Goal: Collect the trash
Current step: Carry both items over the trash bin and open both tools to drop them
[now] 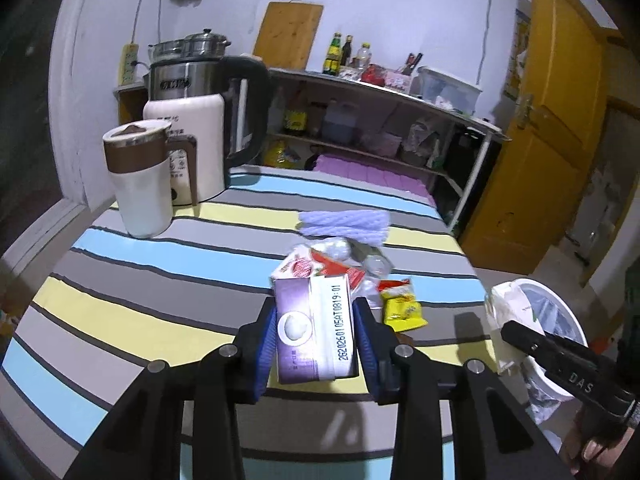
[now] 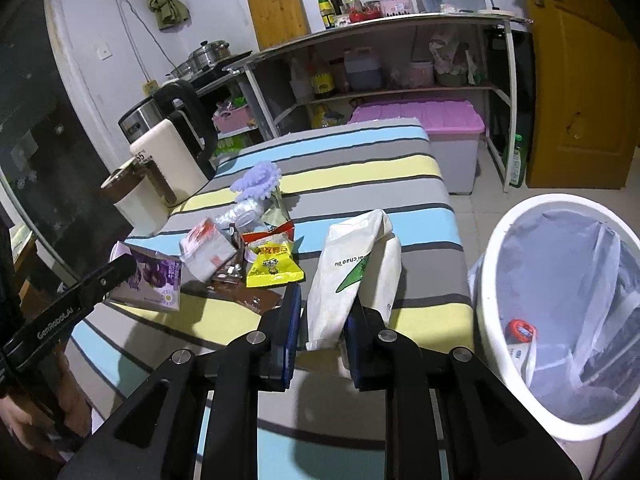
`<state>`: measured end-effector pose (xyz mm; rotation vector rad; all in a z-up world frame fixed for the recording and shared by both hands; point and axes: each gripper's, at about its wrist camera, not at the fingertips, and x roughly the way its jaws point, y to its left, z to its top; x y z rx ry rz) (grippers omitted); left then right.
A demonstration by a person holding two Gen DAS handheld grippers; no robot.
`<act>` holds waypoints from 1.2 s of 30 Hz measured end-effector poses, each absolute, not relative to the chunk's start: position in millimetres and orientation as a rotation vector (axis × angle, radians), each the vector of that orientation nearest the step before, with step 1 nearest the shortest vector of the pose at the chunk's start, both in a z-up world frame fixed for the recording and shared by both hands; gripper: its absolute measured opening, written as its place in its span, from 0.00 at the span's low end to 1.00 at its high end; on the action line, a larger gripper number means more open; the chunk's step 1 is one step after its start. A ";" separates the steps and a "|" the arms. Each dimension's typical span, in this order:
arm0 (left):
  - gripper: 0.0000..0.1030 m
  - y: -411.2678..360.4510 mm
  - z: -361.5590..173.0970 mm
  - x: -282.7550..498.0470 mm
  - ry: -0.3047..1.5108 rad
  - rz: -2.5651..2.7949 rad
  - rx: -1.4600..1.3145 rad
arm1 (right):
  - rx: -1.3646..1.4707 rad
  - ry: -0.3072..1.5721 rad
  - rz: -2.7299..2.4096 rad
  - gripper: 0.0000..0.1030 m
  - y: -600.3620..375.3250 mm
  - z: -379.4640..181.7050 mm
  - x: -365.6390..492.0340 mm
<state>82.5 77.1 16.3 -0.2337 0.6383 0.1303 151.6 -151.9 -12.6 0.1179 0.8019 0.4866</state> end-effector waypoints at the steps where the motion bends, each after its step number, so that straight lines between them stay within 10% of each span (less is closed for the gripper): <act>1: 0.36 73.6 18.1 80.3 0.635 0.123 -0.229 | 0.119 0.797 0.485 0.21 -154.1 -10.9 148.8; 36: 0.36 -82.5 29.7 127.9 0.657 -0.304 -0.104 | 0.199 0.757 0.235 0.21 -283.8 1.0 124.4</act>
